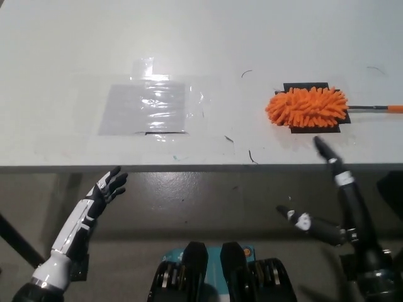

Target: The robot uses it right hand to pick up an extended orange duster kept in the middle of the desk and presses its handle against the desk to collapse it

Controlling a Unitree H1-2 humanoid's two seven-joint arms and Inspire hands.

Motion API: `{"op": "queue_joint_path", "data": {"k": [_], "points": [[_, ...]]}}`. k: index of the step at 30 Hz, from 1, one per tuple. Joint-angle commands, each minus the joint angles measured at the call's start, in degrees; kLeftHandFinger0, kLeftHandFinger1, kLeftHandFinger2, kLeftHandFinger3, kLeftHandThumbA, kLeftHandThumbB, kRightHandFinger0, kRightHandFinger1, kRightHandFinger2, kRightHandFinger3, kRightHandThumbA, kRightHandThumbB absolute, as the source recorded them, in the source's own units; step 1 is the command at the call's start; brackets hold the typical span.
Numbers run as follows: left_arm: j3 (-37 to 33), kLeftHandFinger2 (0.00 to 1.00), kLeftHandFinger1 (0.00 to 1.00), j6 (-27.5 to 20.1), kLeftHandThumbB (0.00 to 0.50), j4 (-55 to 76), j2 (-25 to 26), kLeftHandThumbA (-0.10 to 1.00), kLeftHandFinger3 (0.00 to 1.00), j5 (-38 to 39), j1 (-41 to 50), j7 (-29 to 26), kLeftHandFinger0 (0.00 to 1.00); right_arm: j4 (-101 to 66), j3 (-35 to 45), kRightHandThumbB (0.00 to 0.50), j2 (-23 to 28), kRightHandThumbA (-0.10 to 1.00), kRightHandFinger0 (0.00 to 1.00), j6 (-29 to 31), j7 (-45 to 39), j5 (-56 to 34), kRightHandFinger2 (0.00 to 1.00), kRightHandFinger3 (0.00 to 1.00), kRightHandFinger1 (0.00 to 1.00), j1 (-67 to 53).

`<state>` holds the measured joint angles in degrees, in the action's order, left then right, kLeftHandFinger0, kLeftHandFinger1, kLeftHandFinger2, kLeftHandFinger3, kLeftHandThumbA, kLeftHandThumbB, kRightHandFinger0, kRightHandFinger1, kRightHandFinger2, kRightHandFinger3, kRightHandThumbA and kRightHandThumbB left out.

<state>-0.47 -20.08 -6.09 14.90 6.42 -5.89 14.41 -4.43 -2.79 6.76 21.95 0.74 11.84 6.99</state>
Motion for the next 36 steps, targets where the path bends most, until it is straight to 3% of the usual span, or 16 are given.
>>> {"op": "queue_joint_path", "data": {"k": [1, 3, 9, 11, 17, 18, 20, 23, 26, 30, 36], "points": [[-0.3, 1.0, 1.0, -3.2, 0.27, 2.0, 1.3, 1.0, 1.0, 0.7, -2.1, 1.8, 1.0, -7.4, 2.7, 0.192, 2.6, 0.98, 1.0, -0.8, 0.4, 2.1, 1.0, 1.0, 1.0, 2.1], [-0.9, 1.0, 1.0, -2.6, 0.294, 2.6, 1.2, 1.0, 1.0, 0.7, -1.6, 2.4, 1.0, -10.0, 3.8, 0.203, 5.0, 1.0, 1.0, -4.8, -1.4, 3.0, 1.0, 1.0, 1.0, 3.8], [-1.9, 1.0, 1.0, -3.6, 0.319, 2.5, 1.2, 1.0, 1.0, 2.7, -1.0, 4.5, 1.0, -11.7, 5.1, 0.326, 12.0, 1.0, 1.0, -15.1, -5.9, 3.5, 1.0, 1.0, 1.0, 11.3], [-1.9, 1.0, 1.0, -3.3, 0.339, 2.7, 1.1, 1.0, 1.0, 2.9, -1.1, 4.5, 1.0, -9.8, 5.0, 0.336, 14.2, 1.0, 1.0, -17.6, -7.2, 3.0, 1.0, 1.0, 1.0, 15.5], [-1.6, 1.0, 1.0, -2.1, 0.359, 3.0, 1.2, 1.0, 1.0, 3.3, -1.2, 4.5, 1.0, -5.2, 3.1, 0.326, 17.1, 1.0, 1.0, -20.5, -9.1, 4.3, 1.0, 1.0, 1.0, 22.6], [-1.6, 1.0, 1.0, -3.1, 0.32, 3.0, 0.9, 1.0, 1.0, 3.5, 0.3, 4.4, 1.0, -0.9, 0.5, 0.315, 19.2, 1.0, 1.0, -22.8, -12.9, 5.9, 1.0, 1.0, 1.0, 28.8], [-1.3, 1.0, 1.0, -3.7, 0.327, 3.1, 1.0, 1.0, 1.0, 3.1, 1.0, 4.1, 1.0, 3.3, -2.3, 0.358, 20.2, 1.0, 1.0, -24.8, -15.8, 7.8, 1.0, 1.0, 1.0, 34.1], [-1.3, 1.0, 1.0, -3.5, 0.327, 3.1, 1.0, 1.0, 1.0, 3.2, 1.1, 4.1, 1.0, 4.3, -3.6, 0.361, 20.8, 1.0, 1.0, -26.2, -16.3, 7.8, 1.0, 1.0, 1.0, 35.6], [-1.1, 1.0, 1.0, -4.6, 0.302, 2.5, 1.0, 1.0, 1.0, 3.6, 1.6, 4.2, 1.0, 17.4, -9.0, 0.389, 21.0, 1.0, 1.0, -28.3, -22.0, 8.6, 1.0, 1.0, 1.0, 45.9], [-1.2, 1.0, 1.0, -4.9, 0.288, 2.1, 1.1, 1.0, 1.0, 3.9, 1.7, 4.5, 1.0, 26.3, -12.9, 0.361, 20.6, 1.0, 1.0, -29.2, -24.4, 10.0, 1.0, 1.0, 1.0, 51.6], [-1.2, 1.0, 1.0, -4.9, 0.284, 2.0, 1.2, 1.0, 1.0, 3.9, 1.6, 4.4, 1.0, 32.9, -16.5, 0.363, 20.6, 1.0, 1.0, -28.6, -25.4, 10.8, 1.0, 1.0, 1.0, 55.5]]}}
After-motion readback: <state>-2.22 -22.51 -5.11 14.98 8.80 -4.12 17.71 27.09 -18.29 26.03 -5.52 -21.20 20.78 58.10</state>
